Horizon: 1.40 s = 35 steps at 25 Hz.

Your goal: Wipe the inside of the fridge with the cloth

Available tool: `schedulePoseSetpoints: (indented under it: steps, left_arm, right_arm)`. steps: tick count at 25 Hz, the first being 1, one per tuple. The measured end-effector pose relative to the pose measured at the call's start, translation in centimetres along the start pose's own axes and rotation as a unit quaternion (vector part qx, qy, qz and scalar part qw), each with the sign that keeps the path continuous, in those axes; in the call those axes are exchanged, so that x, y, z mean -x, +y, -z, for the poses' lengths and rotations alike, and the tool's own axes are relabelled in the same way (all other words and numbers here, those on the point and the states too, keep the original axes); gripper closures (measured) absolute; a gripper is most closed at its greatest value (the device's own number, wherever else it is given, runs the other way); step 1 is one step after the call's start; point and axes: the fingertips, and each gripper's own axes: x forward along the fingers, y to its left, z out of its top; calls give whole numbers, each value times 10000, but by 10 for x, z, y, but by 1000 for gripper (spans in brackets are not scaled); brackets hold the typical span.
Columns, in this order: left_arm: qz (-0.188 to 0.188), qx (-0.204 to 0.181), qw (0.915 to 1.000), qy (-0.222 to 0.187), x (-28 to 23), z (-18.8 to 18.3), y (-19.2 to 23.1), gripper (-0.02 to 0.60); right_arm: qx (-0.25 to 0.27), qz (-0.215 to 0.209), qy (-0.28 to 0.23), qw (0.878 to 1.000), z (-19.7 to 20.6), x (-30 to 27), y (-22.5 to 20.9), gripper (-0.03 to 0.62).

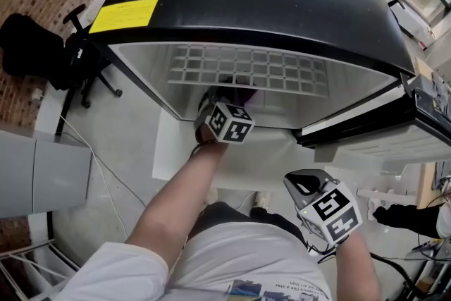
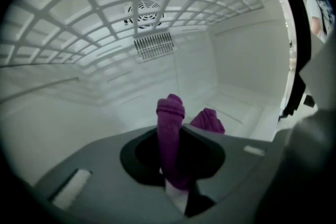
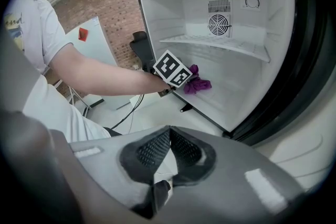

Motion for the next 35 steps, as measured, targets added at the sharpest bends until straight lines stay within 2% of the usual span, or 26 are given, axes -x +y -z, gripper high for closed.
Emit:
schedulePoseSetpoints:
  steps: [7,17,23,27,31,35]
  left_arm:
    - [-346,-28,9993,148,12,18,25,514]
    - [-596,-24,9982,-20,52,32,37,514]
    - [-733,219,9968,-227,85,29,46,514]
    - [-425,224,9974,-546,110,1,25,513]
    - [320,320,9951,-876,126,-34,-35,514]
    - [1018,744,9859,-1103,118,-66,-95,513]
  right_arm:
    - [73,-83,-7,9999,-8,-9,11,591]
    - [71,-202,-68,9997,-7,-13,29,591]
    - [17,-260,-101,9996,1,-11,33,591]
    - [-34,-303,-148,9994,4,-11,34,591]
    - [-28,-328,-122,9994,11,-11,32,591]
    - [-77,-291,-83,9995,20,-4,28,591]
